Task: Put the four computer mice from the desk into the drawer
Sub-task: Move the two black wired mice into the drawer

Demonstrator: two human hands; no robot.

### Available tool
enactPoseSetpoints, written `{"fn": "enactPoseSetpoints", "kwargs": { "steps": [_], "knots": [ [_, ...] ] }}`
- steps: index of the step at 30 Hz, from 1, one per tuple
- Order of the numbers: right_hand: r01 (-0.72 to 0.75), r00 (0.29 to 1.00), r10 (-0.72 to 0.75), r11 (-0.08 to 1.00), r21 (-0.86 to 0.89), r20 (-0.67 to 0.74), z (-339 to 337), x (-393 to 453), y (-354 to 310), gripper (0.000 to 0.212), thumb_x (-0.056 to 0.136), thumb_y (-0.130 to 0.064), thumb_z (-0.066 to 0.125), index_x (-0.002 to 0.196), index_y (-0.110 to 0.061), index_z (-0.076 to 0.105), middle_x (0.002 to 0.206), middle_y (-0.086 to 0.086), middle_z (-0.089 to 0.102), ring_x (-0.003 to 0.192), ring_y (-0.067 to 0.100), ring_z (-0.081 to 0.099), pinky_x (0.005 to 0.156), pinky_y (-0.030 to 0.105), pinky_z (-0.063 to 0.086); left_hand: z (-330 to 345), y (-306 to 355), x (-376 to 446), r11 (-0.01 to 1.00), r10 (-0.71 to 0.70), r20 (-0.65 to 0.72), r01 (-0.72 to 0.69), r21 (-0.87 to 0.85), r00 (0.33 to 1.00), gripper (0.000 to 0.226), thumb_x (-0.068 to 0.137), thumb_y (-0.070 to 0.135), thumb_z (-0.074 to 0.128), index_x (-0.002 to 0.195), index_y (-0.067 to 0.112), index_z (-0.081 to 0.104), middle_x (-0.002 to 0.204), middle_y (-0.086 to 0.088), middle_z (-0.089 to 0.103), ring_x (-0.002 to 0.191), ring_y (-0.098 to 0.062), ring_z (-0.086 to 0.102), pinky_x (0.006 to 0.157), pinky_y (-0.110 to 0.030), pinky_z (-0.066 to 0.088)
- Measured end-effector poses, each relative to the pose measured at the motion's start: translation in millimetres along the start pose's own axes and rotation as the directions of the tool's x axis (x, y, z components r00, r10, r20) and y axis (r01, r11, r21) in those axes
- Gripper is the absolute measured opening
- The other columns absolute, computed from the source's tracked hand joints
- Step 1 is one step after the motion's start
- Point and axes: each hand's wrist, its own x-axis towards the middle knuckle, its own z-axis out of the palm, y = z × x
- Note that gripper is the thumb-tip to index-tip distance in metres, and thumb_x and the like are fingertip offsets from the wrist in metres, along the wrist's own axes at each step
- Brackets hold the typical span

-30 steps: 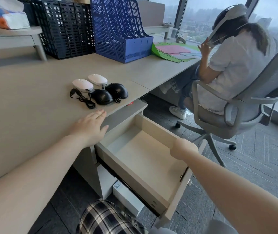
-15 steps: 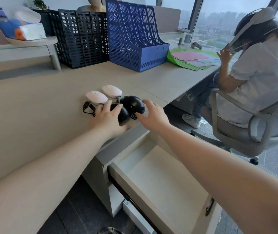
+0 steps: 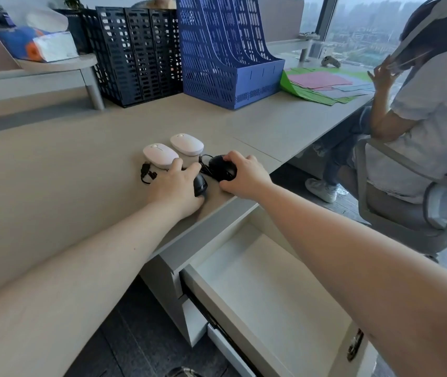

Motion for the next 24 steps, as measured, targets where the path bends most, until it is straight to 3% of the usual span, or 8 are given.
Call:
{"fn": "enactPoseSetpoints", "kwargs": {
  "steps": [7, 11, 14, 17, 21, 24],
  "knots": [
    [-0.038, 0.993, 0.06, 0.977, 0.212, -0.099, -9, -55, 32, 0.062, 0.068, -0.026, 0.07, 0.125, -0.033, 0.048, 0.112, 0.011, 0.05, 0.099, 0.027, 0.052, 0.085, 0.032, 0.05, 2, 32, -41, 0.983, 0.182, -0.029, -0.182, 0.0, 0.983, 0.055, 0.078, 0.018, 0.062, 0.129, 0.024, 0.043, 0.121, -0.01, 0.046, 0.094, -0.039, 0.057, 0.075, -0.043, 0.05],
    [-0.043, 0.99, 0.079, 0.956, 0.291, -0.114, -21, -91, 58, 0.06, 0.07, -0.019, 0.072, 0.126, -0.028, 0.051, 0.108, 0.01, 0.052, 0.092, 0.017, 0.045, 0.077, 0.022, 0.035, -2, 72, -69, 0.961, 0.277, 0.003, -0.277, 0.001, 0.961, 0.054, 0.08, 0.015, 0.059, 0.131, 0.024, 0.042, 0.126, -0.012, 0.043, 0.099, -0.041, 0.055, 0.078, -0.044, 0.048],
    [-0.081, 0.989, 0.112, 0.955, 0.284, -0.092, -26, -111, 80, 0.053, 0.07, -0.019, 0.072, 0.12, -0.028, 0.054, 0.111, 0.01, 0.059, 0.091, 0.02, 0.054, 0.068, 0.02, 0.04, 1, 99, -85, 0.95, 0.312, 0.025, -0.312, 0.008, 0.95, 0.05, 0.085, 0.019, 0.056, 0.132, 0.026, 0.039, 0.128, -0.011, 0.041, 0.098, -0.041, 0.055, 0.075, -0.044, 0.046],
    [-0.148, 0.984, 0.168, 0.951, 0.272, -0.053, -25, -130, 104, 0.048, 0.071, -0.017, 0.072, 0.116, -0.027, 0.058, 0.107, 0.006, 0.066, 0.077, 0.017, 0.059, 0.053, 0.01, 0.041, 11, 123, -103, 0.942, 0.336, 0.06, -0.336, -0.002, 0.94, 0.047, 0.087, 0.02, 0.054, 0.131, 0.026, 0.038, 0.127, -0.011, 0.041, 0.096, -0.041, 0.055, 0.069, -0.041, 0.043],
    [-0.279, 0.957, 0.289, 0.914, 0.294, 0.009, -13, -143, 132, 0.045, 0.069, -0.022, 0.071, 0.112, -0.028, 0.059, 0.106, 0.005, 0.068, 0.092, 0.023, 0.064, 0.078, 0.035, 0.057, 38, 144, -124, 0.94, 0.335, 0.175, -0.342, 0.011, 0.926, 0.055, 0.086, 0.01, 0.054, 0.135, 0.026, 0.034, 0.129, -0.011, 0.038, 0.101, -0.041, 0.053, 0.073, -0.043, 0.046],
    [-0.317, 0.948, 0.309, 0.909, 0.27, 0.073, 0, -144, 146, 0.046, 0.072, -0.024, 0.071, 0.115, -0.028, 0.057, 0.107, 0.004, 0.065, 0.092, 0.022, 0.062, 0.076, 0.034, 0.056, 63, 145, -132, 0.948, 0.288, 0.262, -0.312, 0.058, 0.921, 0.059, 0.084, 0.006, 0.056, 0.135, 0.023, 0.032, 0.13, -0.013, 0.037, 0.102, -0.04, 0.053, 0.074, -0.042, 0.046]
  ]
}}
